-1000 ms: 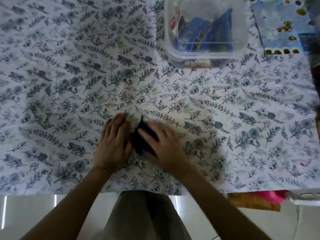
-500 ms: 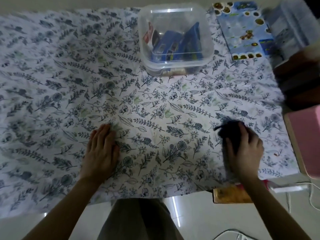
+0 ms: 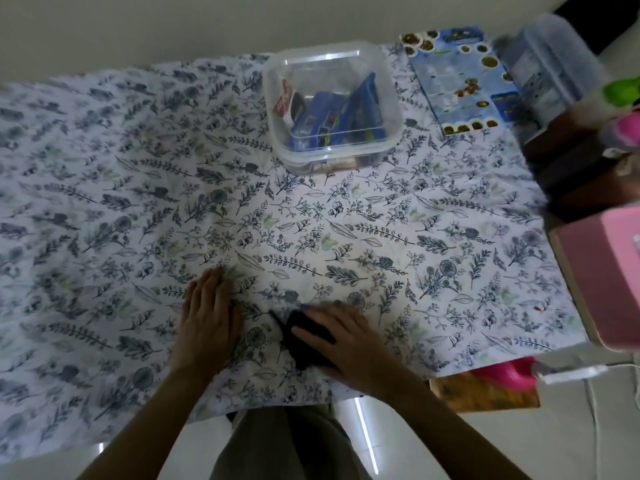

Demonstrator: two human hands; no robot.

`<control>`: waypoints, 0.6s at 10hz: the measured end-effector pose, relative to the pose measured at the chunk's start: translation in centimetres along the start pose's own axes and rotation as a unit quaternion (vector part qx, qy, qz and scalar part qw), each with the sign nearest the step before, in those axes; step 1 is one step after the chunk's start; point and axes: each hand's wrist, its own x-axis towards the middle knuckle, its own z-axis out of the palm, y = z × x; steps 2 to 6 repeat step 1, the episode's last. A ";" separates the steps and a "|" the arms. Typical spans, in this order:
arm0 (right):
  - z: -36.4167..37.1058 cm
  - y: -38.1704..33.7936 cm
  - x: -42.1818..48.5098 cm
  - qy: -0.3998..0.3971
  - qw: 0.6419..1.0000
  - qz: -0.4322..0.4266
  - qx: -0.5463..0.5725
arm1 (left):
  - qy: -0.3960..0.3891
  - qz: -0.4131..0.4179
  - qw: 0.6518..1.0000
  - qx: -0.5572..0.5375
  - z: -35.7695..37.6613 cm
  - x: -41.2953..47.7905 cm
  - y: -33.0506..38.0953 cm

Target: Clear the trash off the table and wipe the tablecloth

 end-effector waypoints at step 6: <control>-0.4 2.2 -4.1 0.006 0.998 0.065 -0.002 | 0.008 -0.001 1.000 -0.003 0.1 -0.1 0.0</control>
